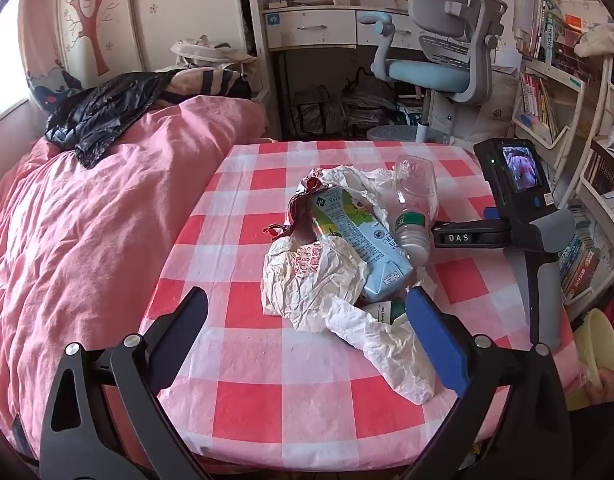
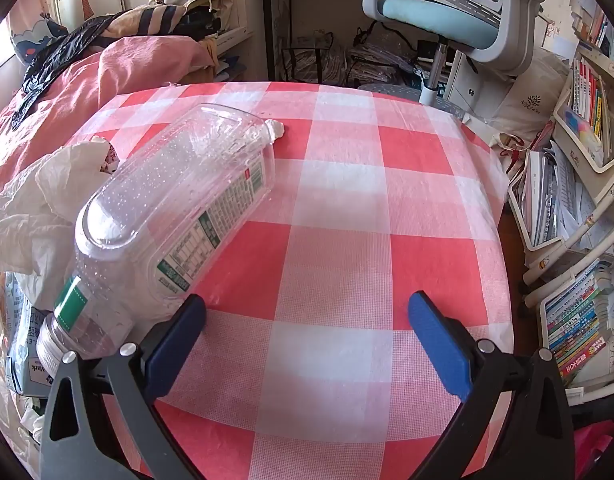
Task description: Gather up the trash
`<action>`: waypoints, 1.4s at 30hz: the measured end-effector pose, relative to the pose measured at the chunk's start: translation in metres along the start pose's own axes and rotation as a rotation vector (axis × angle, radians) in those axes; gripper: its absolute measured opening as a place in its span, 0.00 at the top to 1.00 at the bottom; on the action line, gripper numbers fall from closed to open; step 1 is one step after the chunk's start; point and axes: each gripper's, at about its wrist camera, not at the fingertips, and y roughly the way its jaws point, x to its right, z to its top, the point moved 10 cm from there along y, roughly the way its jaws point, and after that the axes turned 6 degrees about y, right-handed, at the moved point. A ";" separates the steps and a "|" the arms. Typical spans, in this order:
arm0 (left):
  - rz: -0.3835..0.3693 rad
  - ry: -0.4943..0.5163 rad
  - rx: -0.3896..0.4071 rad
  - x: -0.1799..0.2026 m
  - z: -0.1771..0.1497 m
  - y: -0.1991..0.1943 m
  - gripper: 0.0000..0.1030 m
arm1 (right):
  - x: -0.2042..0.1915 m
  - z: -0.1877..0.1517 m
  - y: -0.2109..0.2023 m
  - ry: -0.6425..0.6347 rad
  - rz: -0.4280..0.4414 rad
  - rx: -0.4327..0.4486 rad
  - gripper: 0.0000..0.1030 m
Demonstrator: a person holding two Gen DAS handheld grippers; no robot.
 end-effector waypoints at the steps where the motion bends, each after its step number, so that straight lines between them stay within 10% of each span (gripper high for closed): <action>1: -0.005 0.000 0.001 0.000 0.000 -0.001 0.07 | 0.000 0.000 0.000 0.000 0.000 0.000 0.06; 42: -0.031 -0.034 -0.052 -0.004 -0.006 0.004 0.07 | 0.000 0.000 0.000 0.014 -0.008 0.002 0.06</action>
